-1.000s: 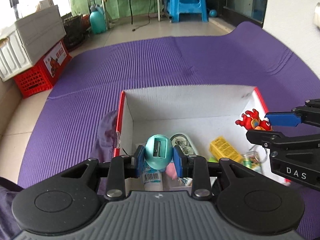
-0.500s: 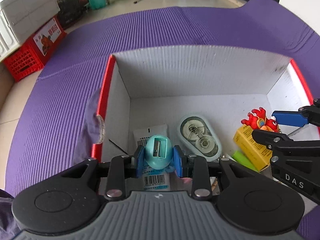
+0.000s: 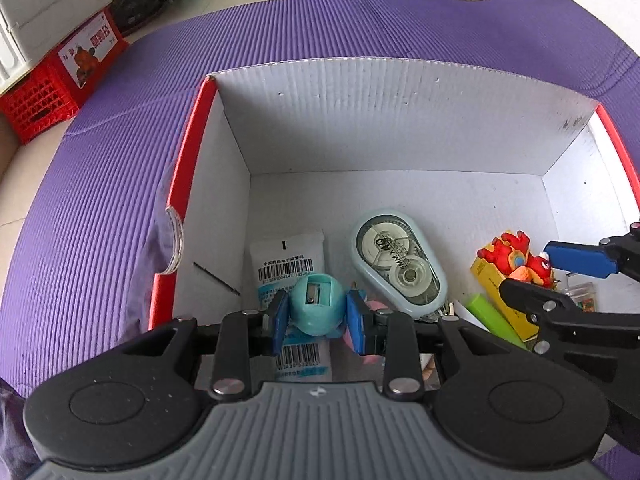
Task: Organize rigid objects
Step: 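Open both grippers to drop the sharpener and dragon toy into the shoebox, then withdraw both tools from the shoebox back over the marker and clip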
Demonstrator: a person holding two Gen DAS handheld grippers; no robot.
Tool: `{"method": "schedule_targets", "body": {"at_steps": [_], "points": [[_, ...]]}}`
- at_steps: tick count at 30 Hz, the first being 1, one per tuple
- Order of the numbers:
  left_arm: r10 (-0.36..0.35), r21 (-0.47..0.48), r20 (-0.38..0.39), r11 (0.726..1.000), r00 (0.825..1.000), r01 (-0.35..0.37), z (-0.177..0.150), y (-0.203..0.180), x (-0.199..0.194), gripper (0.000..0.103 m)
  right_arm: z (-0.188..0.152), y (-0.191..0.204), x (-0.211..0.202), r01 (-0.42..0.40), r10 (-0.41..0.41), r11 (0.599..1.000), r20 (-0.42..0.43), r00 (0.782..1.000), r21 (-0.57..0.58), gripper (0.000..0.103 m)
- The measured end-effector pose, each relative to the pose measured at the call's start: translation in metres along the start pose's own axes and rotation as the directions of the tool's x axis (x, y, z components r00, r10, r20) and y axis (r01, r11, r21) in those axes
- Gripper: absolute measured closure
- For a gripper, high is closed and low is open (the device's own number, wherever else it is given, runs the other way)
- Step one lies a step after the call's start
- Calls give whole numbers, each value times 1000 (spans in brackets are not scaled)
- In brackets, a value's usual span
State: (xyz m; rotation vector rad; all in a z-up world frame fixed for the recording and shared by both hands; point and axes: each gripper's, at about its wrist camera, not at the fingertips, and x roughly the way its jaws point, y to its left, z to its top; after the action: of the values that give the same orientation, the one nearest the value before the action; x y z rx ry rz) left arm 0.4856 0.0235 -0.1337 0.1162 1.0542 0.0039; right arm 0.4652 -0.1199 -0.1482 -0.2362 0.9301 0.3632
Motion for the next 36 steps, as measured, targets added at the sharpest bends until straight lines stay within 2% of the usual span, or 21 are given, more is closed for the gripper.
{"method": "schedule_targets", "body": {"at_steps": [4, 8, 13, 17, 19, 21, 25, 29, 34, 36], "points": [[-6, -24, 11, 1000, 1000, 6, -5, 3, -11, 73, -2, -1, -12, -20, 20, 1000, 20, 1000, 19, 53], [-8, -36, 35, 999, 999, 9, -9, 8, -27, 73, -5, 0, -28, -46, 45, 999, 34, 998, 29, 51], [-14, -57, 63, 998, 998, 18, -15, 14, -52, 72, -9, 5, -54, -70, 68, 997, 61, 996, 31, 42], [-20, -73, 87, 997, 996, 26, -20, 16, -72, 71, -14, 9, -73, -78, 75, 996, 74, 994, 34, 41], [-28, -84, 101, 996, 994, 36, -24, 18, -83, 66, -17, 11, -83, -80, 76, 996, 83, 994, 35, 39], [-34, -90, 124, 995, 992, 46, -27, 20, -94, 48, -20, 13, -94, -83, 80, 996, 92, 993, 31, 39], [-58, -100, 156, 992, 986, 74, -35, 21, -118, 47, -28, 14, -116, -98, 93, 995, 120, 988, 35, 31], [-60, -92, 183, 993, 981, 78, -44, 19, -140, 47, -37, 14, -136, -107, 100, 993, 140, 985, 48, 30], [-72, -90, 214, 992, 974, 93, -59, 18, -165, 47, -49, 16, -163, -117, 105, 991, 166, 980, 61, 24], [-77, -89, 225, 991, 971, 99, -66, 18, -174, 42, -55, 16, -172, -117, 105, 991, 174, 979, 60, 22]]}}
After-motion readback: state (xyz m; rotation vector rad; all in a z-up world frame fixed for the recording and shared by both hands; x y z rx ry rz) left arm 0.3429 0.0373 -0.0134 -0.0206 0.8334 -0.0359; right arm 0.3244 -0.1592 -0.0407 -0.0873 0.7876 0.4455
